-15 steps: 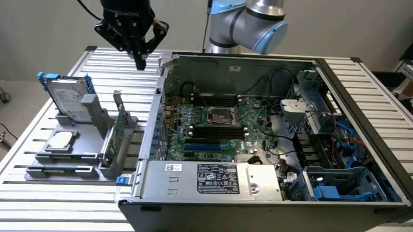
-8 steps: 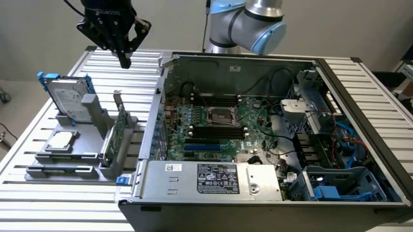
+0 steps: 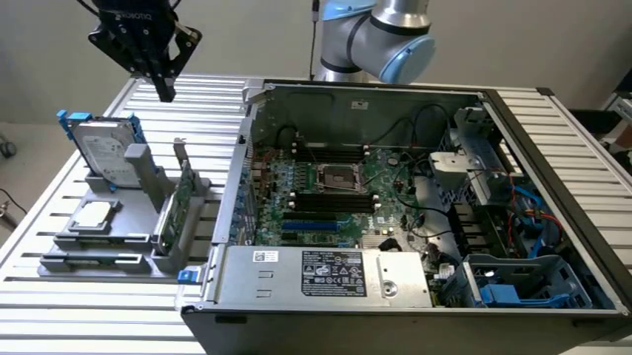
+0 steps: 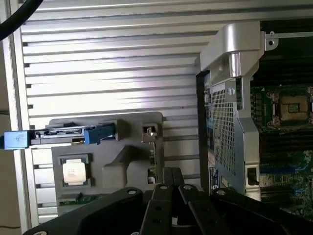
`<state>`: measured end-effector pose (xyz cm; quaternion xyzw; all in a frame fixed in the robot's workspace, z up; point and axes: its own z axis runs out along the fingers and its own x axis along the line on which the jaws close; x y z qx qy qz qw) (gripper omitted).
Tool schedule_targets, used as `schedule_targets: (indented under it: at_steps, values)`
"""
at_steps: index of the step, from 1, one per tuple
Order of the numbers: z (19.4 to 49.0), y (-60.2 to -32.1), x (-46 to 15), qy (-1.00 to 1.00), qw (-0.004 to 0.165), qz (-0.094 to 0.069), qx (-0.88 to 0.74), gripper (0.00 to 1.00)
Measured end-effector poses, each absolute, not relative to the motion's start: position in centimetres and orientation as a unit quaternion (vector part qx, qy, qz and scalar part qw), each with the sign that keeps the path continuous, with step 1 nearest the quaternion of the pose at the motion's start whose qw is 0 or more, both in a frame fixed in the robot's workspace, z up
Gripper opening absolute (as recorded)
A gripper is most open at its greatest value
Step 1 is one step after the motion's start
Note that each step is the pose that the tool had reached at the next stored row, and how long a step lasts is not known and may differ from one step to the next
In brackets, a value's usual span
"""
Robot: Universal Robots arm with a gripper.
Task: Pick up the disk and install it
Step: 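Reach for the disk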
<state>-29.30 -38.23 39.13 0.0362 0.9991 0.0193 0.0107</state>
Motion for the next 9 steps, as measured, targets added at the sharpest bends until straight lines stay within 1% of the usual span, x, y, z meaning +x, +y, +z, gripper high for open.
schedule_targets:
  at_steps: [9]
  values:
    - [38.9, -37.3, -33.4, 0.999, 0.011, 0.014, 0.036, 0.11]
